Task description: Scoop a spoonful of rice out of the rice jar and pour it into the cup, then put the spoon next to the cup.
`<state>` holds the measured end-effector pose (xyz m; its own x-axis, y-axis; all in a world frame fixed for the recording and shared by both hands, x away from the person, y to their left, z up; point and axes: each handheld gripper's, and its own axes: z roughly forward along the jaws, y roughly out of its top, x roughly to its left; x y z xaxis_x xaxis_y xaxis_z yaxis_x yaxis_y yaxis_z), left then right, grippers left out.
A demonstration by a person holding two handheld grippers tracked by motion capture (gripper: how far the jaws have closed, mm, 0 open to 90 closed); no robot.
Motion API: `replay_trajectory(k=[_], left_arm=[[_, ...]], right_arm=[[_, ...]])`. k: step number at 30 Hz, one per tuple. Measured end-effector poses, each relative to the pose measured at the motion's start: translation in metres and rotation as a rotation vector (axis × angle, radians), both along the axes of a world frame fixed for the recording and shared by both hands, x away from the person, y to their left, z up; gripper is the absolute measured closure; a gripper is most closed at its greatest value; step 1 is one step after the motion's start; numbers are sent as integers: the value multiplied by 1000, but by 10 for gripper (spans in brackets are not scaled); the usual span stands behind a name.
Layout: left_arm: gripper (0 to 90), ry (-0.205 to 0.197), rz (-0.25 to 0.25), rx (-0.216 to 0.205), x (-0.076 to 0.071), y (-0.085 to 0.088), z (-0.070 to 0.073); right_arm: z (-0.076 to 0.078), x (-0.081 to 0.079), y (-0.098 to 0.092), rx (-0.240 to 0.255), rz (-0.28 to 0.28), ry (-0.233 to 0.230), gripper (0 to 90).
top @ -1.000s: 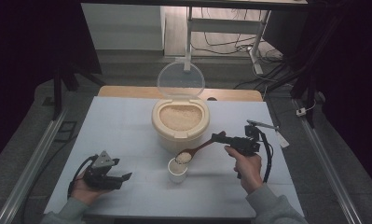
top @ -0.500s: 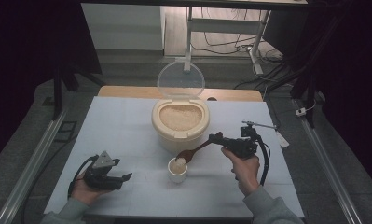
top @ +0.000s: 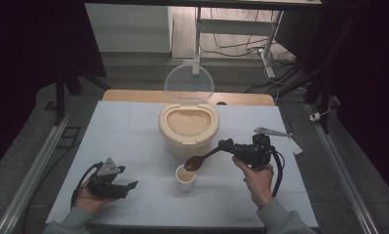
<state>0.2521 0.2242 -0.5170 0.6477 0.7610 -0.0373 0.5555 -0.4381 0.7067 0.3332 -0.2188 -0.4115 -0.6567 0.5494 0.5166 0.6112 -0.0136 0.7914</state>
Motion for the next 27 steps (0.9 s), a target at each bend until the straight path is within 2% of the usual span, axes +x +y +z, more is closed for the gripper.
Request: replay_trajectory(k=[7, 13, 19, 27], left_arm=[[251, 3, -3, 8, 1, 0, 0], [251, -2, 3, 0, 0, -1, 0], [251, 2, -1, 8, 1, -1, 0], [251, 4, -2, 10, 1, -1, 0]], right_arm=[[2, 1, -18, 33, -9, 5, 830], [9, 0, -39, 34, -20, 10, 830], [8, 0, -56, 5, -31, 31, 830], [-1, 0, -52, -71, 59, 91, 830]])
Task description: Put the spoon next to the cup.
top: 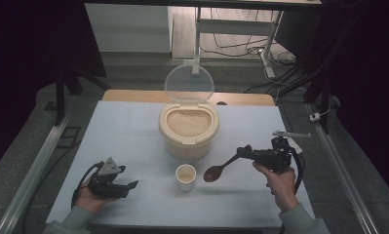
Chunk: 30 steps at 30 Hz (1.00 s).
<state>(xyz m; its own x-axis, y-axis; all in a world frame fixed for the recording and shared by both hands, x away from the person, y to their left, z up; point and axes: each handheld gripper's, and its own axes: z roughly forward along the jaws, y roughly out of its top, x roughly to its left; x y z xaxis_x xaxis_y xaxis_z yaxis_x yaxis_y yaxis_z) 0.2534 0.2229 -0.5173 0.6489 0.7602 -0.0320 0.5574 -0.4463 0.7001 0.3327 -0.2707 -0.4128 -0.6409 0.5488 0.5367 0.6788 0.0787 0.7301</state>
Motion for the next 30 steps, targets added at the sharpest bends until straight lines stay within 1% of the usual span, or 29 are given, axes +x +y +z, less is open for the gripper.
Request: replay_trajectory(k=[2, 4, 9, 12, 14, 18, 19, 21, 22, 26, 30], left_arm=[[251, 0, -3, 2, 0, 0, 0], [251, -1, -3, 2, 0, -1, 0], [251, 1, -4, 2, 0, 0, 0], [251, 2, -5, 4, 0, -1, -1], [250, 3, -5, 5, 0, -1, -1], [250, 4, -6, 5, 0, -2, -1], [250, 5, -7, 7, 0, -2, -1], [249, 7, -9, 8, 1, -2, -1], [249, 7, -9, 9, 1, -2, -1], [249, 7, -10, 9, 1, -2, -2], [249, 8, -11, 11, 1, -2, -2]], right_arm=[[-2, -1, 2, -17, 20, 14, 830], [-5, 0, 4, -22, 40, 34, 829], [-15, 3, 9, -52, 109, 113, 830], [-22, 5, 14, -79, 151, 167, 829], [-26, 7, 18, -102, 167, 186, 829], [-33, 11, 25, -132, 187, 206, 828], [-34, 13, 27, -136, 201, 217, 828], [-37, 15, 32, -147, 211, 230, 828], [-38, 16, 34, -145, 216, 234, 827], [-41, 22, 41, -140, 216, 228, 821], [-47, 28, 47, -149, 192, 211, 800]])
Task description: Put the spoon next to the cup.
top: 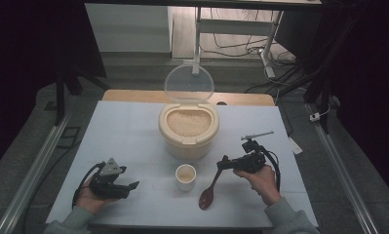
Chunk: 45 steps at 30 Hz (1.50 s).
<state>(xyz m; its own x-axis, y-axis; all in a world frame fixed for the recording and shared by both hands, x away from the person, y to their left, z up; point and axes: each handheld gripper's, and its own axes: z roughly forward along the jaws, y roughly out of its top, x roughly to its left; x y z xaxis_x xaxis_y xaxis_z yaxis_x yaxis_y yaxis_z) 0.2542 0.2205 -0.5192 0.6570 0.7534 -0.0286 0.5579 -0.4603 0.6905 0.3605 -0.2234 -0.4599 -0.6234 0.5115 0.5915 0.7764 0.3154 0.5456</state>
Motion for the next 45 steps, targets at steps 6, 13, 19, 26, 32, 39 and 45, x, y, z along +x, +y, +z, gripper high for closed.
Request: replay_trajectory(k=[6, 13, 19, 26, 32, 39, 45], left_arm=[[249, 2, -2, 2, 0, 0, -1], [249, 4, -5, 4, 1, -1, -1], [249, 6, -8, 11, 1, -1, -2], [248, 6, -7, 12, 0, -2, -2], [248, 7, -9, 16, 0, -3, -2], [247, 6, -8, 17, 0, -3, -2], [247, 2, -6, 14, 0, -2, -2]], right_arm=[[-14, 10, 7, -20, -51, -37, 758], [-34, 16, 15, -67, -115, -103, 694], [-49, 20, 20, -125, -153, -145, 642], [-58, 21, 27, -202, -176, -213, 583], [-59, 21, 28, -233, -186, -233, 543], [-58, 22, 26, -248, -204, -254, 477], [-48, 19, 12, -219, -256, -315, 430]])
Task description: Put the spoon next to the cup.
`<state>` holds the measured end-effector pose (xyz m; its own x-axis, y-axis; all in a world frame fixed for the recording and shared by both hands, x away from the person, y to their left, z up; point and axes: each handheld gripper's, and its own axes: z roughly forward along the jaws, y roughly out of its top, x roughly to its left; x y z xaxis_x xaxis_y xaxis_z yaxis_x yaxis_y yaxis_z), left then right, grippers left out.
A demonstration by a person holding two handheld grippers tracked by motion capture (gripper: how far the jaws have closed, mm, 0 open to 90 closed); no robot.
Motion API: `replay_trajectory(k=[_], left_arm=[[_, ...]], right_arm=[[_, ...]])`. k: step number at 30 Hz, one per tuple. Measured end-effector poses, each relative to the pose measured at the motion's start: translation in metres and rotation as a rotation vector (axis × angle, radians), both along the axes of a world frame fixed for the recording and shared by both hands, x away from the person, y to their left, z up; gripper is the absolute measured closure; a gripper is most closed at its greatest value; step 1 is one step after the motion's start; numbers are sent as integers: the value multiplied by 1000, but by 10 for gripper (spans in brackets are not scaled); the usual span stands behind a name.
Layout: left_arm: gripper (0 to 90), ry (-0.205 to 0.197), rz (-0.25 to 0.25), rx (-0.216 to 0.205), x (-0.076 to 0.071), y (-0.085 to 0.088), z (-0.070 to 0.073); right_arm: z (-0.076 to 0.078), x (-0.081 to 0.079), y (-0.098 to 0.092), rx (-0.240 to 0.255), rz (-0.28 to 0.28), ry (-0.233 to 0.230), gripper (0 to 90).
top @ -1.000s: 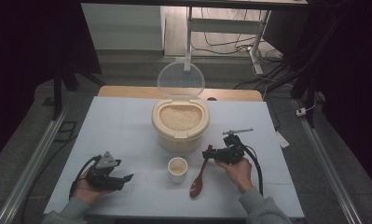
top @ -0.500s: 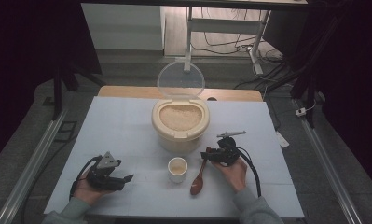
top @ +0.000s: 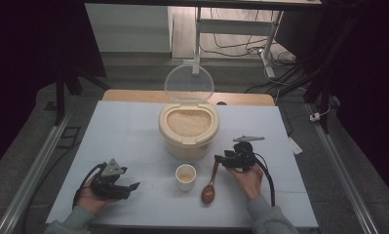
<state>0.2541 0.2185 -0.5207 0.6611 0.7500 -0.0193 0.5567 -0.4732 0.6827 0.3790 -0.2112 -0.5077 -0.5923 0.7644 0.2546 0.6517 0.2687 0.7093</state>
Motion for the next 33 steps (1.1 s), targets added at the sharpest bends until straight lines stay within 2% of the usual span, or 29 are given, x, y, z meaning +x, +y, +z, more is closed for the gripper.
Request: replay_trajectory(k=[5, 16, 21, 26, 33], left_arm=[[248, -1, 3, -4, 0, 0, 0], [243, -1, 17, -23, -1, 1, 1], [242, -2, 21, -28, -1, 1, 2], [242, -9, 32, -40, -1, 2, 2], [240, -8, 31, -46, -1, 2, 2]], right_arm=[[9, -14, -16, 21, 57, -29, 452], [17, -55, -44, 9, 178, -115, 455], [15, -65, -61, 28, 193, -125, 458], [13, -70, -73, 3, 196, -148, 460], [14, -73, -76, -27, 203, -177, 459]])
